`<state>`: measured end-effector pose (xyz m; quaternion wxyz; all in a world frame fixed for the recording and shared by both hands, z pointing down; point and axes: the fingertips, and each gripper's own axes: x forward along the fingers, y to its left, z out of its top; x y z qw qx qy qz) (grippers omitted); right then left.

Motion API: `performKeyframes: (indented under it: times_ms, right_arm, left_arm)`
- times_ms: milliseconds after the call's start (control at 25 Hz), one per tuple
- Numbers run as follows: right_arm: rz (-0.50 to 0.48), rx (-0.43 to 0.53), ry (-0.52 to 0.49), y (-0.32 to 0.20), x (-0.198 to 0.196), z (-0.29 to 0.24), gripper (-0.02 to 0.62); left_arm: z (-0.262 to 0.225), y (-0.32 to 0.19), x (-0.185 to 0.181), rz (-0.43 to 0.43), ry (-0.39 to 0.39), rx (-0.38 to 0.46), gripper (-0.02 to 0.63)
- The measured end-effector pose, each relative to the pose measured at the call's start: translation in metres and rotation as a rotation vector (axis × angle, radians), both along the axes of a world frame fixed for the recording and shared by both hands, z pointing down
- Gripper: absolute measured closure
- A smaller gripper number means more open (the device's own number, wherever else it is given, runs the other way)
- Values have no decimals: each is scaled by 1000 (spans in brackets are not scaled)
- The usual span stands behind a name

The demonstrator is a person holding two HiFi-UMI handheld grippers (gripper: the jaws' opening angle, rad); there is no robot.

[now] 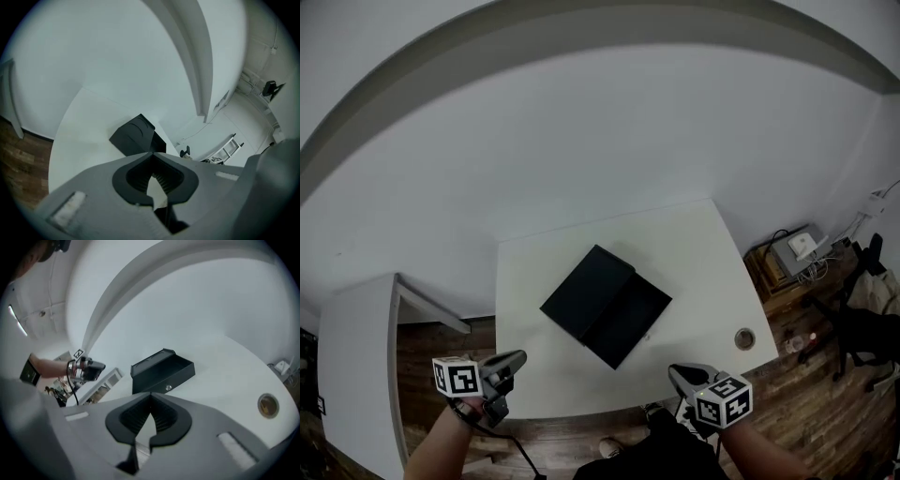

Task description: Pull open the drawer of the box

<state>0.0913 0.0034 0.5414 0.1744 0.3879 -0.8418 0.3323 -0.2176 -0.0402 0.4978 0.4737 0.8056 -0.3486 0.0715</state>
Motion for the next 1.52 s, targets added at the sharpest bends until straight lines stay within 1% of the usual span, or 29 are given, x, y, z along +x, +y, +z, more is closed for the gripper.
performKeyframes:
  times_ms: [120,240,400,600,800,920,1120,1440,1520]
  right_arm:
    - [45,-27,-106,23,-3,-17,591]
    - [55,-39,-167,46,-10,-30,591]
    - [44,-52,-219,74,-25,-42,591]
    - [16,-42,-267,109,-44,-61,591]
    - [-7,-39,-316,138,-61,-78,591]
    - [-7,-29,-340,149,-65,-85,591]
    - [-21,-19,-351,161,-70,-94,592]
    - [-33,-48,-380,178,-86,-91,592]
    - [-31,-49,-384,180,-90,-91,592]
  left_arm:
    - [2,55,-3,-70,36,5,601]
    - [-5,100,18,-88,116,20,601]
    - [-13,149,44,-107,218,34,601]
    - [-18,187,66,-133,316,41,601]
    - [-30,203,79,-165,404,57,601]
    - [-36,206,89,-148,425,67,601]
    - [-38,209,99,-93,423,76,601]
    - [-38,215,91,-91,423,79,601]
    - [-37,218,86,-105,432,76,601]
